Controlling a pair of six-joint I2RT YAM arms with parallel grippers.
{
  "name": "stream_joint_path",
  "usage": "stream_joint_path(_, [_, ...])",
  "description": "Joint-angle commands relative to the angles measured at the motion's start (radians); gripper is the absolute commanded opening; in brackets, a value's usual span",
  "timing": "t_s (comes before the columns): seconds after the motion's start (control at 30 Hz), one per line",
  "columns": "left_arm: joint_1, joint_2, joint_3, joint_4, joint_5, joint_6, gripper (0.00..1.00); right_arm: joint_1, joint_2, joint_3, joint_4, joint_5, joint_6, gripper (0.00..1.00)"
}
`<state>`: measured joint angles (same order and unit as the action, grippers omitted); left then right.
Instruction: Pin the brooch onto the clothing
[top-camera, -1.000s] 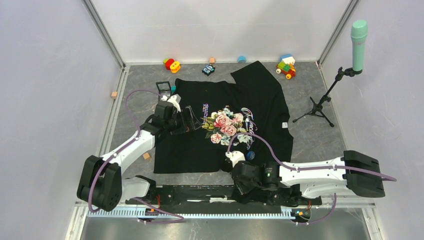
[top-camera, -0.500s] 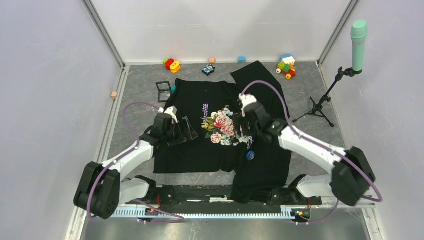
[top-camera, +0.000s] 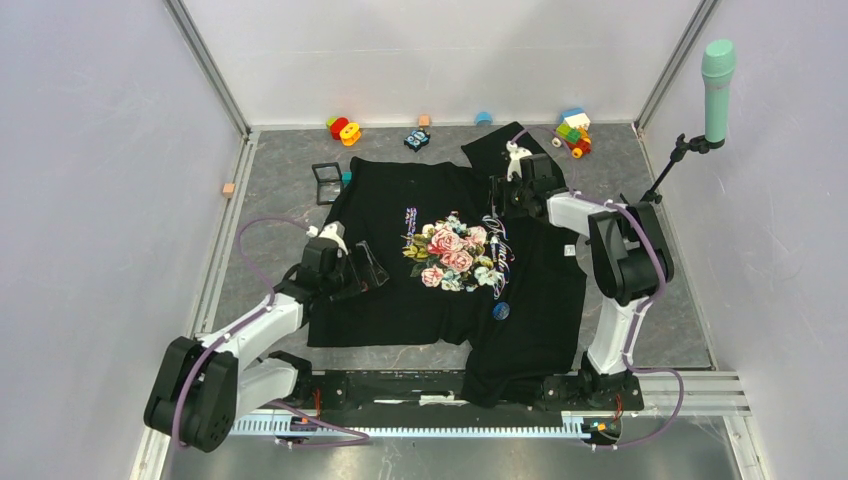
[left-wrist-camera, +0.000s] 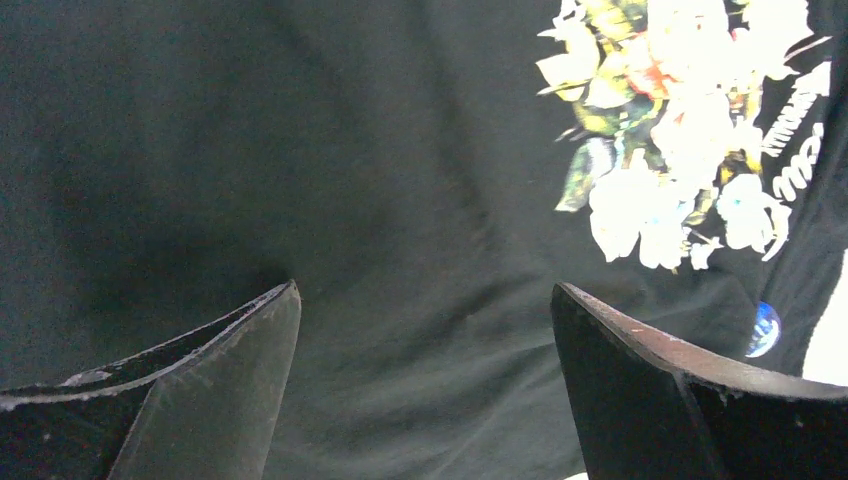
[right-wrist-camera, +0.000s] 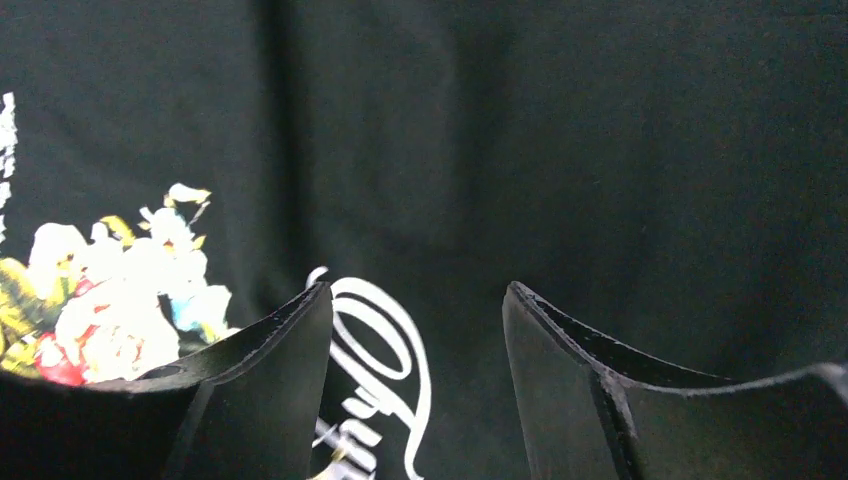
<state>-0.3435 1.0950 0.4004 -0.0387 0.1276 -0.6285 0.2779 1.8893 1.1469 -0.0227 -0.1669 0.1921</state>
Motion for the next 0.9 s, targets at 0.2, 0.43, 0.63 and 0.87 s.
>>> stream_joint_path(0.2, [0.079,-0.059,-0.147,0.071,-0.036,-0.109,1.0,-0.1,0.142,0.054,0.07,-0.088,0.028,0.68])
stream_joint_path(0.43, [0.101,-0.138,-0.177,-0.004,-0.057,-0.136,1.0,-0.151,0.156,0.042,0.027,-0.06,0.062,0.67])
stream_joint_path(0.63, [0.102,-0.246,-0.216,-0.036,-0.063,-0.179,1.0,-0.167,0.151,0.065,-0.014,-0.051,0.05,0.68])
stream_joint_path(0.87, [0.103,-0.276,-0.081,-0.14,-0.036,-0.108,1.0,-0.165,0.082,0.109,-0.025,-0.075,-0.052,0.7])
